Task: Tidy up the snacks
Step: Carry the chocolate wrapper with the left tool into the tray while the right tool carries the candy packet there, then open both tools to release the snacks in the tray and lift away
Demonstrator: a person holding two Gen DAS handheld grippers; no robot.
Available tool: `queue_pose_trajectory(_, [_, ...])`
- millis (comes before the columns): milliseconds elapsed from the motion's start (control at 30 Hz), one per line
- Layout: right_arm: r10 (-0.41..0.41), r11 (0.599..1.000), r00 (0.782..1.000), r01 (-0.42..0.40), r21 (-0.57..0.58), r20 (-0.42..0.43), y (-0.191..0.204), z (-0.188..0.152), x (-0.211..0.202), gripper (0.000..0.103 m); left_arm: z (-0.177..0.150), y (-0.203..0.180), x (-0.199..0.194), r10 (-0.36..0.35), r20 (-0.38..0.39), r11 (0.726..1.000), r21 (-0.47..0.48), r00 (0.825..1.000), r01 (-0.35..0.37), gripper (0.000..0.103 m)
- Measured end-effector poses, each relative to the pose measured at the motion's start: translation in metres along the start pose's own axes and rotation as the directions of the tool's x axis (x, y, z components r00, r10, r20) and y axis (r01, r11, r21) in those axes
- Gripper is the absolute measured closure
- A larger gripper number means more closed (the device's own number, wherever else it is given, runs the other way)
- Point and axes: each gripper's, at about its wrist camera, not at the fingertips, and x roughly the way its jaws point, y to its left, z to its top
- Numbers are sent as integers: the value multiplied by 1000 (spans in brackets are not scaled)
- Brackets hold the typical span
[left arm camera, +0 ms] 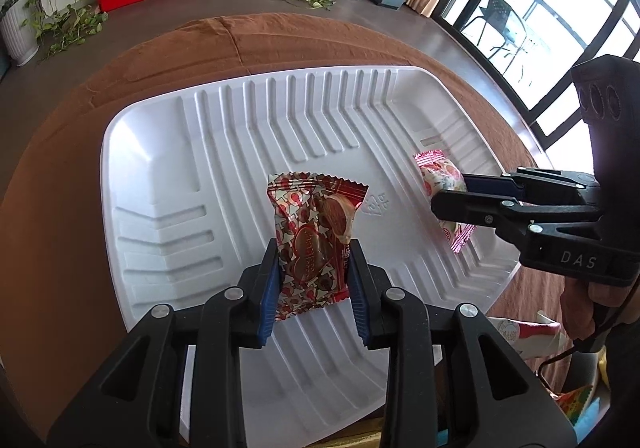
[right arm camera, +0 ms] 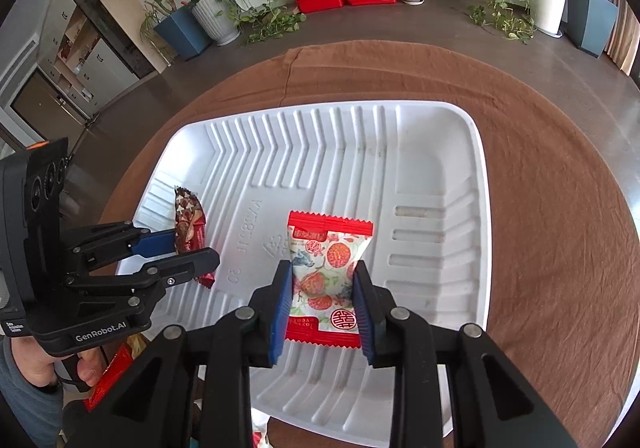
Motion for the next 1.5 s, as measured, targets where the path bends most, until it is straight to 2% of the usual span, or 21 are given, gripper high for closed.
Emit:
queue_pose_trajectory(133, [-14, 1000, 1000, 14, -2, -4, 0, -3, 2, 69, -2, -3, -2, 14, 4, 1000, 11, 1000, -14, 73])
queue_pose_trajectory(267, [-30, 999, 999, 30, 16, 16, -6, -3, 0, 58, -3, -7, -3, 31, 1, 999, 24, 1000, -31, 72])
queue_pose_trajectory(333, [-32, 999, 999, 31, 27, 33, -9, -2, -3, 54, -4, -8, -6, 42, 3, 999, 26, 999, -42, 67])
queue_pose_trajectory(400, [-38, 999, 998, 36, 39, 44, -11, -1, -8, 47, -5, -7, -9, 54, 12, 998, 21, 998, -54, 57])
queue_pose_trajectory(467, [-40, 998, 998, 37, 51, 57, -13, 0, -13, 39, -7, -5, -11, 57, 13, 998, 11, 998, -57, 56])
queue_pose_trajectory(633, [-50, 998, 995, 45, 54, 90, -12, 4, -32, 33, -8, -5, -31, 64, 53, 998, -1, 997, -64, 54])
queue_pose_trajectory(733, [-53, 998, 990, 48, 44, 131, -9, 8, -49, 22, -9, -6, -52, 73, 94, 997, -8, 993, -73, 34])
queue_pose_trajectory(767, [-54, 998, 987, 49, 37, 148, -8, 10, -56, 15, -11, -6, -63, 68, 114, 998, -15, 991, -67, 24])
queue_pose_trajectory(800, [-55, 998, 985, 51, 29, 165, -7, 11, -63, 12, -12, -5, -71, 65, 130, 998, -21, 989, -62, 16])
queue_pose_trajectory(833, [-54, 999, 981, 51, 18, 185, -6, 12, -72, 10, -16, -4, -84, 57, 157, 998, -31, 986, -53, 12])
queue_pose_trajectory(900, [-31, 999, 969, 32, -2, 246, -5, 12, -91, 10, -24, -3, -108, 25, 208, 999, -40, 978, -17, 2])
queue_pose_trajectory(1000, [13, 1000, 927, -16, 3, 374, -9, 5, -128, 7, -42, -8, -140, 0, 287, 1000, -20, 958, 6, 0])
queue_pose_trajectory(1067, [54, 997, 886, -77, 32, 460, -17, -3, -154, 1, -60, -15, -164, 9, 358, 1000, -4, 934, -8, 0])
queue_pose_trajectory(1167, [97, 988, 838, -146, 48, 537, -25, -15, -187, 0, -93, -24, -198, -4, 462, 1000, -5, 887, 8, 0])
queue_pose_trajectory(1200, [114, 985, 819, -167, 43, 562, -26, -23, -198, 0, -103, -28, -206, 8, 480, 1000, -13, 877, -2, 0])
queue_pose_trajectory(1233, [130, 982, 799, -185, 35, 587, -27, -33, -208, 0, -114, -32, -212, 33, 478, 999, -21, 878, -26, 0])
queue_pose_trajectory(1267, [139, 980, 788, -195, 29, 600, -27, -43, -216, 0, -123, -37, -217, 72, 463, 997, -34, 884, -63, 0])
queue_pose_trajectory(1333, [155, 978, 788, -207, 19, 596, -24, -68, -228, 0, -144, -45, -224, 153, 450, 988, -66, 880, -138, 0])
queue_pose_trajectory(1367, [160, 978, 787, -210, 14, 595, -21, -81, -232, 0, -155, -48, -227, 172, 442, 985, -86, 880, -149, 0])
queue_pose_trajectory(1433, [167, 977, 788, -214, 9, 592, -16, -116, -239, 0, -179, -51, -229, 179, 434, 982, -129, 883, -136, 0])
queue_pose_trajectory(1500, [167, 977, 801, -213, 14, 575, -10, -145, -241, 0, -204, -56, -229, 189, 430, 977, -171, 883, -126, 0])
